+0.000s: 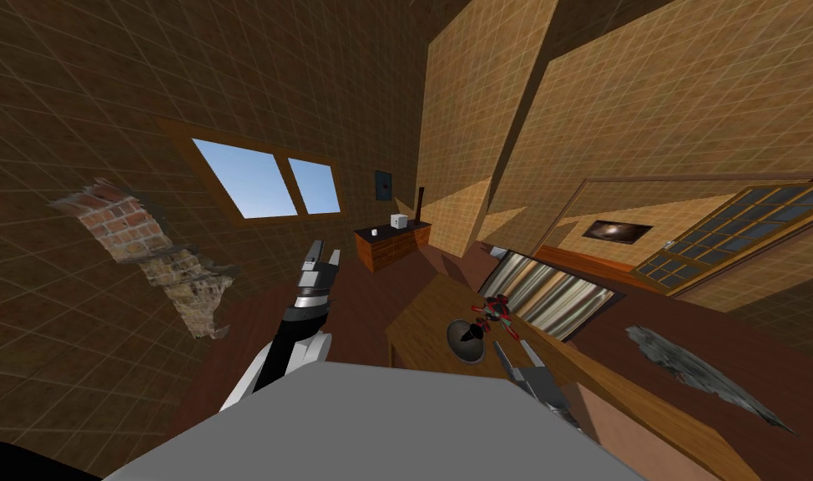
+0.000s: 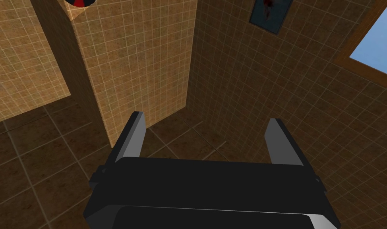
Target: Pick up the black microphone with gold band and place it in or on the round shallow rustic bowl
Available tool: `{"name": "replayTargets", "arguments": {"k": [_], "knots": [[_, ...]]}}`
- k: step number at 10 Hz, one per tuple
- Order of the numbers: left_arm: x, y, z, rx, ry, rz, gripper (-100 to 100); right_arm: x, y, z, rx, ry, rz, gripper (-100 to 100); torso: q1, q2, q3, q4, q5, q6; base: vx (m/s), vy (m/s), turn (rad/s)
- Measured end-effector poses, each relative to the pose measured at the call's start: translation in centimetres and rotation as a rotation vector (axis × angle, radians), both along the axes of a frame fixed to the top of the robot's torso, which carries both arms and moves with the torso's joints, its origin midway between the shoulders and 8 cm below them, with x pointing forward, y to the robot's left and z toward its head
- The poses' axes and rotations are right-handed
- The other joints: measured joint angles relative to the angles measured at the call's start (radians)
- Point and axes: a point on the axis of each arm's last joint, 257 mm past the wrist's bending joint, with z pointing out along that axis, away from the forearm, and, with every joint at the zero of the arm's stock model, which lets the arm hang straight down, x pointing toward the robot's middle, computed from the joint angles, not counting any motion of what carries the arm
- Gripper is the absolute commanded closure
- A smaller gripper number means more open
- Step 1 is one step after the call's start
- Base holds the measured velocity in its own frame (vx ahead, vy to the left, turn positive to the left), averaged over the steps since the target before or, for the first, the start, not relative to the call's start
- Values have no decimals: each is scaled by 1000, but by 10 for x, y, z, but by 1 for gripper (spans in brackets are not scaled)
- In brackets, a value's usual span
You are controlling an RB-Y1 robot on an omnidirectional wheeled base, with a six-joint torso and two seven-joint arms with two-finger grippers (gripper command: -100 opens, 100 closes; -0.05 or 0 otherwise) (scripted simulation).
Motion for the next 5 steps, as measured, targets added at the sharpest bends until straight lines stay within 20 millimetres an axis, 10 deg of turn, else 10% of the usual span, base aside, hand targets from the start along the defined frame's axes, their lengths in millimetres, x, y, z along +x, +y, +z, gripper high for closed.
{"name": "replayTargets", "arguments": {"k": [5], "knots": [[0,0,0,0,0,0,0,-9,-21,28,-12,-6,-6,-100,2,0,0,0,0,0,-1,41,-10]]}}
